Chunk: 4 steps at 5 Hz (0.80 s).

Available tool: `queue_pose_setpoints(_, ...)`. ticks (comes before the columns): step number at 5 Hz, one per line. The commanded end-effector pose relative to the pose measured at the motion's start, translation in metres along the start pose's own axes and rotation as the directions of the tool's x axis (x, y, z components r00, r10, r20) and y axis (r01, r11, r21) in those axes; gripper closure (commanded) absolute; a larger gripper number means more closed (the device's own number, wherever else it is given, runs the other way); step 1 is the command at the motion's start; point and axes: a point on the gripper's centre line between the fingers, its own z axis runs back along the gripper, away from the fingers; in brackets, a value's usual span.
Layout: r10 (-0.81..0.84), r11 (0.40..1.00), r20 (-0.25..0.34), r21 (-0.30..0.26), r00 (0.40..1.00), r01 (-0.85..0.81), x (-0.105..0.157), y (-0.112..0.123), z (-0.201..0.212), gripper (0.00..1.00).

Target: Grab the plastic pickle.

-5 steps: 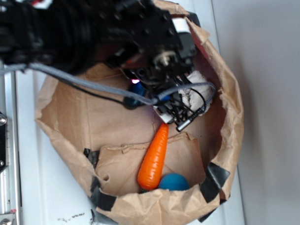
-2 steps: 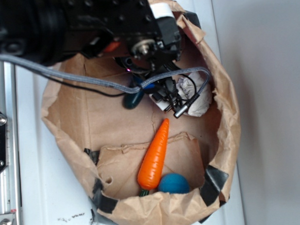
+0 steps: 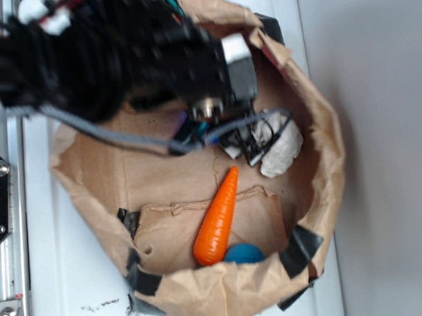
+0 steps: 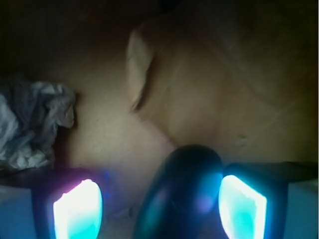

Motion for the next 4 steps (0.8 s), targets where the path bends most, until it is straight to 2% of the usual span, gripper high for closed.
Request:
queue_pose_setpoints(1,-0.008,1.000,0.055,-0.013,0.998,0.009,0.003,0.007,0.000,0.02)
queue_pose_setpoints(2,0.025,0.999,0.062,-0.026,0.998,-0.024,0.003,0.009,0.007,1.00)
queue_pose_setpoints(4,0.023,0.999,0.084,-0.044,0.996,-0.019,0.001,0.012,0.018,1.00)
